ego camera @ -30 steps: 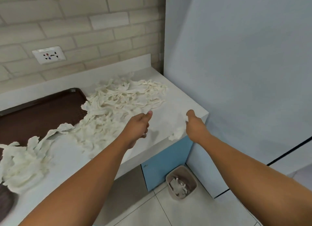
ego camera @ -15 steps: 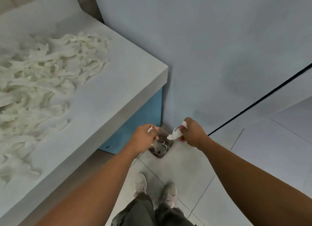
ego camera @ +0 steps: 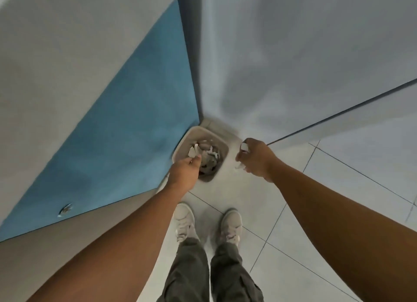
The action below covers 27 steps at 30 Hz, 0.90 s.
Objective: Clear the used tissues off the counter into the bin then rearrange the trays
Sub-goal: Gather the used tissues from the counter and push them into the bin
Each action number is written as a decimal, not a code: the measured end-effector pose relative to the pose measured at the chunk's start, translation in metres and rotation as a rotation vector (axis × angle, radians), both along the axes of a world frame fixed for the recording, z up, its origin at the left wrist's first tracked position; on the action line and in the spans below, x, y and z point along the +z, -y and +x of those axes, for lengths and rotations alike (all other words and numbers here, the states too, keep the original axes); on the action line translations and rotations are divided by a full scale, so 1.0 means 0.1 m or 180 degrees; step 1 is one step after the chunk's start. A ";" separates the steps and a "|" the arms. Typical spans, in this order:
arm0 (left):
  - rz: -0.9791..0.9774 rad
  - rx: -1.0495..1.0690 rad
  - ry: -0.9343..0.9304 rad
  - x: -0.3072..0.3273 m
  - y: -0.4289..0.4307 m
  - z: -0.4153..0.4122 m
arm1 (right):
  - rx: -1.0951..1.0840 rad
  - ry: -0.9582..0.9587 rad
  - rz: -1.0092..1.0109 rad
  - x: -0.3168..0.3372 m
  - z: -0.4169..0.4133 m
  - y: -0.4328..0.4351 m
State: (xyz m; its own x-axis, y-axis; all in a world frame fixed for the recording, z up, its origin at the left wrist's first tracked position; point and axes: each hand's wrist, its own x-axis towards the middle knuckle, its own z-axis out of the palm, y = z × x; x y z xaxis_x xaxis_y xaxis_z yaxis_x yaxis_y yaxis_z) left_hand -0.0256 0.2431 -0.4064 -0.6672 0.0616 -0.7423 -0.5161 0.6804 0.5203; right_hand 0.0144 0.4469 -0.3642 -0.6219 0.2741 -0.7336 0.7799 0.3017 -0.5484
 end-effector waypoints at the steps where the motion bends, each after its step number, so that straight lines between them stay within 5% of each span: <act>1: -0.0005 0.0045 0.0076 -0.21 0.01 -0.02 | -0.0154 0.0084 -0.0175 -0.16 -0.01 0.02; 7: 0.0035 0.0550 0.0623 -1.20 -0.10 -0.26 | -0.0523 0.0118 -0.0319 -1.02 0.02 0.12; 13: -0.0156 -0.0094 0.0081 -1.75 -0.34 -0.49 | -0.0111 -0.0044 0.0295 -1.67 0.08 0.13; 18: -0.0126 -0.0086 0.0080 -2.21 -0.40 -0.66 | -0.0514 0.0100 -0.0171 -1.89 0.02 0.14; 23: -0.0182 -0.0374 -0.0297 -1.90 -0.37 -0.66 | -0.1372 0.0239 -0.0913 -1.88 -0.11 0.22; 27: -0.0220 -0.0495 -0.0515 -1.72 -0.20 -0.63 | -0.0844 -0.0176 -0.0656 -1.98 -0.26 0.43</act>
